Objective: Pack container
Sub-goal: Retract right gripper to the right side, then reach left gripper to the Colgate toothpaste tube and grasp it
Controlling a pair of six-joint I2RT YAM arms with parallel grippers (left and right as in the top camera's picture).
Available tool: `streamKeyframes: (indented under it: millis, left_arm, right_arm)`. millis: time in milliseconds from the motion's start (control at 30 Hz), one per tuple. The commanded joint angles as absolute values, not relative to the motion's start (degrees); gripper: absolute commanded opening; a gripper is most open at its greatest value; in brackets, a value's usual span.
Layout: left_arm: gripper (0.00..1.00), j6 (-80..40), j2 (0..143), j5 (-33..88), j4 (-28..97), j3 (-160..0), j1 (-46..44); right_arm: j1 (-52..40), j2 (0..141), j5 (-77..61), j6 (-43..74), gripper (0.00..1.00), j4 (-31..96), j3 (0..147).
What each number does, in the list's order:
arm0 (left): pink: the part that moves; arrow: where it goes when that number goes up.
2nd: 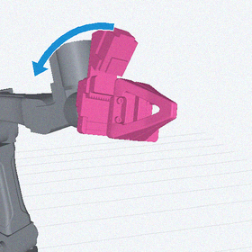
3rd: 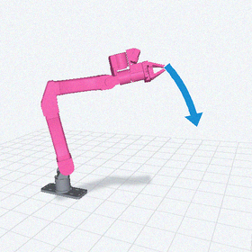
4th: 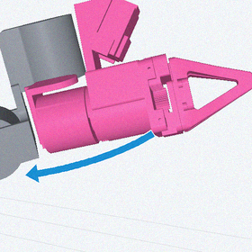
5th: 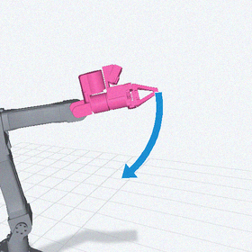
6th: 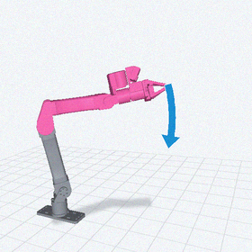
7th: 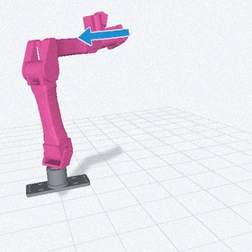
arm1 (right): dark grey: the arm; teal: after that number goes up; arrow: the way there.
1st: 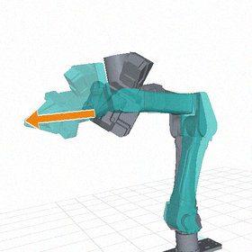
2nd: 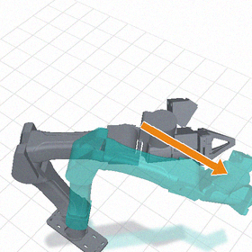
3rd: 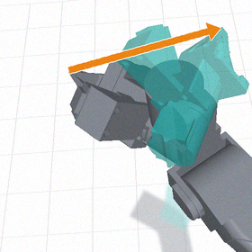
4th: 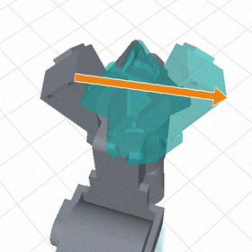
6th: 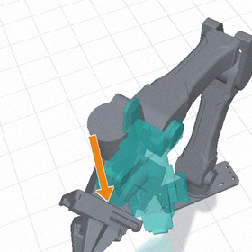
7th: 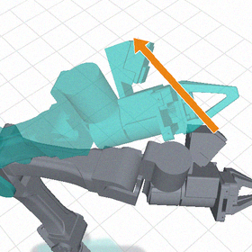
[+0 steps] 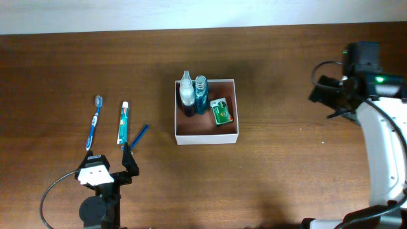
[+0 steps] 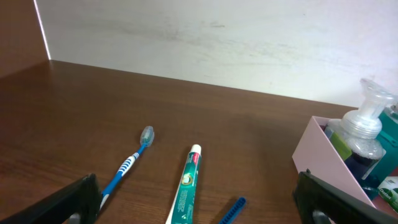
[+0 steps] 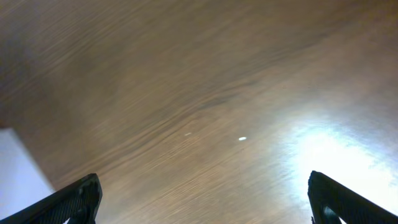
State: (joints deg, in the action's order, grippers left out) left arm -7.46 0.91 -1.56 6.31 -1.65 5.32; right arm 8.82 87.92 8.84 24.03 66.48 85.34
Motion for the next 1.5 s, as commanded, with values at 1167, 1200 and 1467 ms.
streamKeyframes:
  millis: [1167,1200,1467]
  left_arm:
    - [0.98,3.64,78.78,13.19,37.87,-61.6,5.8]
    - [0.96,3.84,80.53,11.42,37.08,-61.6,5.78]
    - [0.89,3.77,91.11,8.45,31.38,-61.6,5.78]
  right_arm:
    - [15.79,88.23,9.69,24.29,0.98,66.67,85.56]
    - [15.79,88.23,9.69,24.32,0.99,66.67,85.56]
    - [15.79,88.23,9.69,24.29,0.99,66.67,85.56]
